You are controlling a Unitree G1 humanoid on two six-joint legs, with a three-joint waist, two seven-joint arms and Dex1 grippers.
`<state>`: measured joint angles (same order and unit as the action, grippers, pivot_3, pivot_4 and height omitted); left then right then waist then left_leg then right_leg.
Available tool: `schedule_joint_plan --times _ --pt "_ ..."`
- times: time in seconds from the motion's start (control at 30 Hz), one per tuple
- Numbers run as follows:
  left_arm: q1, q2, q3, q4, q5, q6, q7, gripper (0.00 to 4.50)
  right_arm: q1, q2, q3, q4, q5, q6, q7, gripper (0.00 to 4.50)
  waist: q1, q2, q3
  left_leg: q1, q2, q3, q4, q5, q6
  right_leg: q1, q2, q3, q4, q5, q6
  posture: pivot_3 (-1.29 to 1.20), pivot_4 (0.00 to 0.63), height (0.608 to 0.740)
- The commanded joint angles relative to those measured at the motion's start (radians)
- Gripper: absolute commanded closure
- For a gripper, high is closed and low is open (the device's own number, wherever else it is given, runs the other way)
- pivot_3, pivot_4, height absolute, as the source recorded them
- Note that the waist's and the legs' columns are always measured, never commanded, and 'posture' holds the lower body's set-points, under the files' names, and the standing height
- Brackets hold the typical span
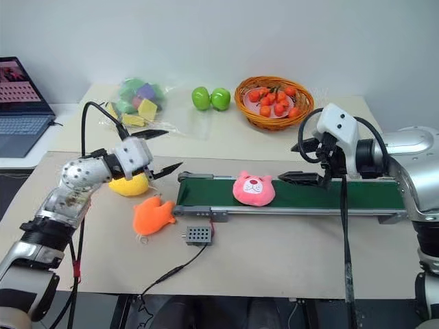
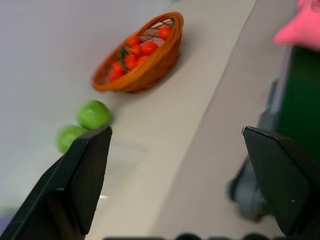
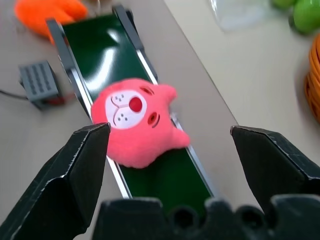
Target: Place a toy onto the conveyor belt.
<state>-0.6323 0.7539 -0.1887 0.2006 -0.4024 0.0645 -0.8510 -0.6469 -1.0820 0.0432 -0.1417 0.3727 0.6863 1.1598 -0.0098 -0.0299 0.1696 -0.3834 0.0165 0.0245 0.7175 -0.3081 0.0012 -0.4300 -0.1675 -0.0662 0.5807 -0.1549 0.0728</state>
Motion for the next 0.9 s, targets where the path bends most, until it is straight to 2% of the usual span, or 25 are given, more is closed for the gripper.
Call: schedule_joint_plan --times 0.03,0.13,0.3,0.43,0.5,0.9 --pt "-0.011 0.087 0.07 -0.206 -0.219 0.361 -0.137 0.05 -0.004 -0.049 -0.019 0.001 -0.041 -0.05 0.02 0.0 -0.003 0.0 0.0 0.0 0.0 0.0 0.0 0.0 0.0 0.0 0.0 0.0 0.0 0.0 0.0 0.0 0.15 0.738" --pt "-0.005 0.123 0.103 -0.291 -0.316 0.523 -0.187 0.05 -0.017 -0.036 -0.076 -0.009 0.02 -0.016 0.031 0.0 -0.006 0.001 0.0 0.001 0.0 0.0 -0.001 0.0 0.0 0.0 0.0 0.001 0.0 0.0 0.0 0.0 0.15 0.738" --pt "-0.03 0.136 0.105 -0.314 -0.284 0.568 -0.242 0.05 -0.015 -0.026 -0.142 -0.049 0.096 0.03 0.02 0.0 -0.002 0.001 0.0 0.002 0.0 0.0 -0.001 0.0 0.0 0.001 0.0 0.001 0.0 0.0 0.0 0.0 0.15 0.738" --pt "-0.111 0.056 0.094 -0.231 -0.192 0.549 -0.151 0.05 0.004 0.015 -0.186 -0.093 0.168 0.072 -0.008 0.0 0.001 0.001 0.0 0.002 0.0 0.0 0.0 0.0 0.0 0.002 0.0 0.0 -0.001 0.0 0.0 0.0 0.15 0.738" --pt "-0.126 0.025 0.104 -0.24 -0.207 0.586 -0.144 0.05 0.024 0.029 -0.193 -0.104 0.178 0.076 -0.021 0.0 0.005 0.001 0.0 0.003 -0.001 -0.001 0.0 0.0 0.0 0.004 0.0 0.0 -0.001 0.0 0.0 0.0 0.15 0.738" --pt "-0.187 -0.011 0.155 -0.269 -0.247 0.693 -0.171 0.05 0.059 0.023 -0.194 -0.088 0.17 0.044 -0.044 0.0 0.007 0.001 0.0 0.002 -0.001 -0.001 0.0 0.0 0.001 0.003 0.0 0.0 -0.001 0.0 0.0 0.0 0.15 0.738"
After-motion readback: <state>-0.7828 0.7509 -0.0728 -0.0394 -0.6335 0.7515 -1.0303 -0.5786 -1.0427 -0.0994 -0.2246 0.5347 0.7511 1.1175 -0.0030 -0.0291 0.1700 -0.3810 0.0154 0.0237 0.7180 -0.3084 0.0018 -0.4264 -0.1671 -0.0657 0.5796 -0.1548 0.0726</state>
